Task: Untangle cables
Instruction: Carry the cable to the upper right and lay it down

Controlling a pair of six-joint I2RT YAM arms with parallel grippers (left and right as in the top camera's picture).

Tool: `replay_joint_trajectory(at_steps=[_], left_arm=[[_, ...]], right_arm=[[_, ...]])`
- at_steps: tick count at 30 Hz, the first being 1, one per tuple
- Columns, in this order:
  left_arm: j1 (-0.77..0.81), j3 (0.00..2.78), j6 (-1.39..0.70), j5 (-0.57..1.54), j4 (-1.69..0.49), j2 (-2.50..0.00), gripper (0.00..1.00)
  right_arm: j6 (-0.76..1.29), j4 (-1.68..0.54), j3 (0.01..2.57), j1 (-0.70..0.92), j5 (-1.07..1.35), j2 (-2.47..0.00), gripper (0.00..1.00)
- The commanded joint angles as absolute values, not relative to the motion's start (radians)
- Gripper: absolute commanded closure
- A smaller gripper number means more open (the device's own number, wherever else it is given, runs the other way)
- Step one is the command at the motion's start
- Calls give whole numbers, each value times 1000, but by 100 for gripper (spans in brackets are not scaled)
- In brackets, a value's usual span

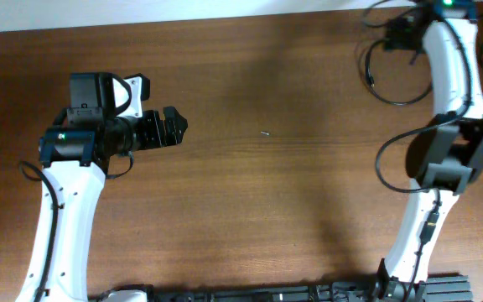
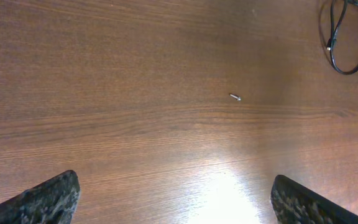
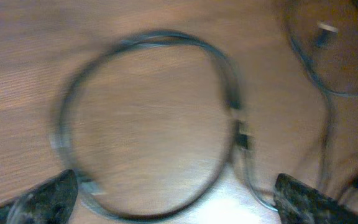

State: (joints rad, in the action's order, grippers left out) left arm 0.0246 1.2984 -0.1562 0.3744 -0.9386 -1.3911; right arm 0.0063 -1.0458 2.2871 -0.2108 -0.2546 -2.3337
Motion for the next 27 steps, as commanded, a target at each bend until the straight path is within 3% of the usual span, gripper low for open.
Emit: replay_joint_trajectory(at_steps=[1,11,16,17,19,20,27], left_arm=[[28,1310,-140,377,-937,-1375,1],[28,1310,-140,377,-937,-1375,1],[28,1310,-140,377,-937,-1375,1],[28,1310,-140,377,-937,-1375,1],[28,1310,-140,377,-937,-1375,1],[28,1310,-140,377,-937,-1375,1],[28,1310,-140,377,-937,-1375,1]], right_arm=[[30,-1050,2280,-334,-307,-2333,29],[-249,-996,2014,-531,152,-2376,30],[-258,-864,1894,-531,75,-2376,40],[-258,-838,1877,-531,35,-2376,44],[-257,-796,1866,-535,-12,-2376,91],[-246,-761,1877,-539,-12,-2375,96],[-257,-614,2014,-546,-72,-2376,96]])
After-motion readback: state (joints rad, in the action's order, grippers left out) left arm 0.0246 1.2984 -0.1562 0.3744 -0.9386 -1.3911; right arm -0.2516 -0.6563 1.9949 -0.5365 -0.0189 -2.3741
